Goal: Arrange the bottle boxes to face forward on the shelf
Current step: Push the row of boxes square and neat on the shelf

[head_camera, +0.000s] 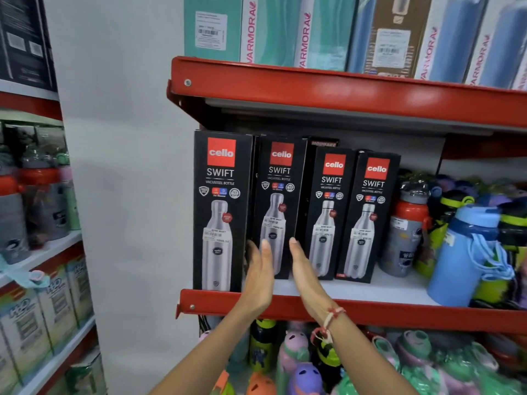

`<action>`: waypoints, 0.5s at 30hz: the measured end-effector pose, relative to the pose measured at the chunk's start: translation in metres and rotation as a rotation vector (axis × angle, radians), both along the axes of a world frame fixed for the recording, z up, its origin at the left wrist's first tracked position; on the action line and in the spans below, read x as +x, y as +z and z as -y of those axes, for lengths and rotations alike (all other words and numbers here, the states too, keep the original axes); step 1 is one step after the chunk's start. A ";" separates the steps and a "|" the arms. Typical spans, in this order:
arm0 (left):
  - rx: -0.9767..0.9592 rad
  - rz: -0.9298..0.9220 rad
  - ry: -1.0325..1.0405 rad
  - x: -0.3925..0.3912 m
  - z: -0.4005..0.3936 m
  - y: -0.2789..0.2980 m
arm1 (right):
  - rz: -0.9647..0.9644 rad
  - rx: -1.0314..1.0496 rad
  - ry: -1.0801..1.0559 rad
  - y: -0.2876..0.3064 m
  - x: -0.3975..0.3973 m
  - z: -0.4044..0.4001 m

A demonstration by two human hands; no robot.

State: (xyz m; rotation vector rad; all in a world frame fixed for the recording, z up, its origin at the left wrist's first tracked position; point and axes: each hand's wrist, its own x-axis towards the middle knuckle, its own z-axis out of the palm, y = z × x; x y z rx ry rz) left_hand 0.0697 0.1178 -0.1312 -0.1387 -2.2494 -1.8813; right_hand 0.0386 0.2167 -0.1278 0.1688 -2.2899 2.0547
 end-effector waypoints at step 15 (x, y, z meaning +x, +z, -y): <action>0.176 0.124 -0.013 0.028 0.032 -0.016 | 0.054 0.073 0.087 -0.004 0.041 -0.031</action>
